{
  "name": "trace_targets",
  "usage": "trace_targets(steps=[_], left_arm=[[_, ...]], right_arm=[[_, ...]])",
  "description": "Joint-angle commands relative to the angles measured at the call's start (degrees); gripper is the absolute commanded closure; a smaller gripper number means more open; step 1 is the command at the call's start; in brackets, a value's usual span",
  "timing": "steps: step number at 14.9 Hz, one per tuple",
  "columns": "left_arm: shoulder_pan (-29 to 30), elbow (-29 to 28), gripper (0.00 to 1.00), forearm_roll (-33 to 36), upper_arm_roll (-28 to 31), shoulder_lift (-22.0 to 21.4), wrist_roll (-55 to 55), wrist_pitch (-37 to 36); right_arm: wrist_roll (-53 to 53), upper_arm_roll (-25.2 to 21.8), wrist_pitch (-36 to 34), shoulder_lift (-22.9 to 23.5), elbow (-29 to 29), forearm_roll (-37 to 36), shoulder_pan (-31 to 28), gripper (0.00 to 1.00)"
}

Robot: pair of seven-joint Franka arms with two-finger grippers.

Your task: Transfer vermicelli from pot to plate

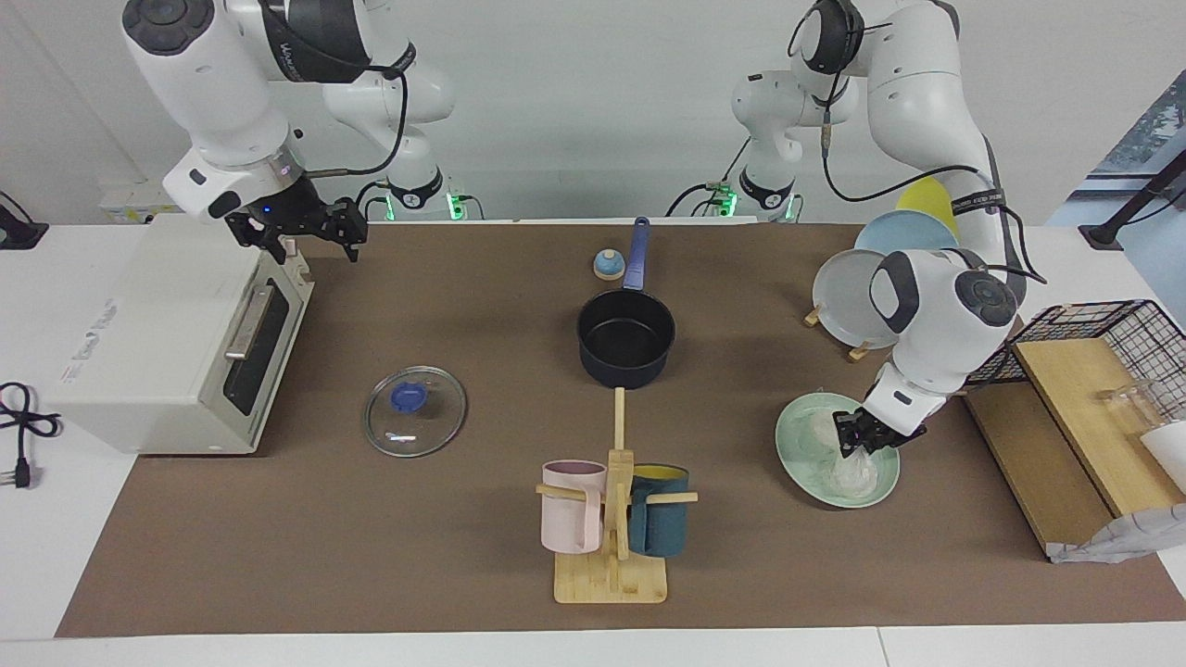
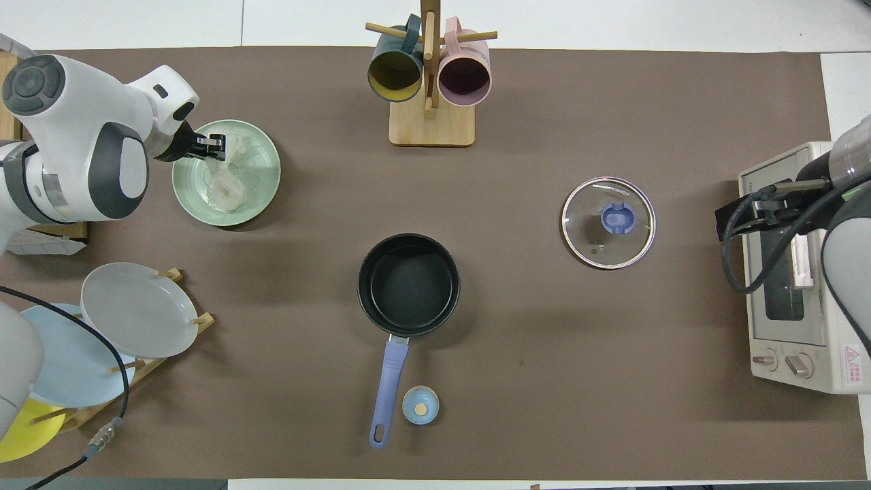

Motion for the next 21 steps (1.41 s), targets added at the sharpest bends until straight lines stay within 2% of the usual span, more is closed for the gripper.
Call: trace_targets(steps=[1,8,12,15,19,21], left_arm=[[1.3,-0.1,0.0,0.6,-0.1,-6.9,-0.2,-6.3],[1.7,0.0,0.0,1.6,1.0,-23.7,-1.5,-27.3],[2.3,-2.8,0.0,1.6,1.8,-29.0,-2.0,-33.8],[2.1,-4.6,0.0,1.7,1.7,-30.1,-4.6,-34.1],[1.6,2.5,0.0,1.6,1.6,-27.9,-4.7,-41.3],[0.5,3.0,0.0,1.6,1.7,-27.7,-5.0,-41.5]], right_arm=[[0.0,-1.1,-0.8,0.1,1.0,1.0,-0.4,0.0],[0.3,-1.0,0.8,0.1,0.9,1.3,-0.9,0.0],[0.3,-1.2,0.5,0.1,0.9,3.5,-0.9,0.0],[0.2,-1.0,1.1,0.3,1.2,3.4,-0.9,0.0],[0.4,-1.0,2.1,0.4,1.3,3.4,-0.9,0.0],[0.4,-1.0,2.2,0.4,1.3,3.4,-0.9,0.0]])
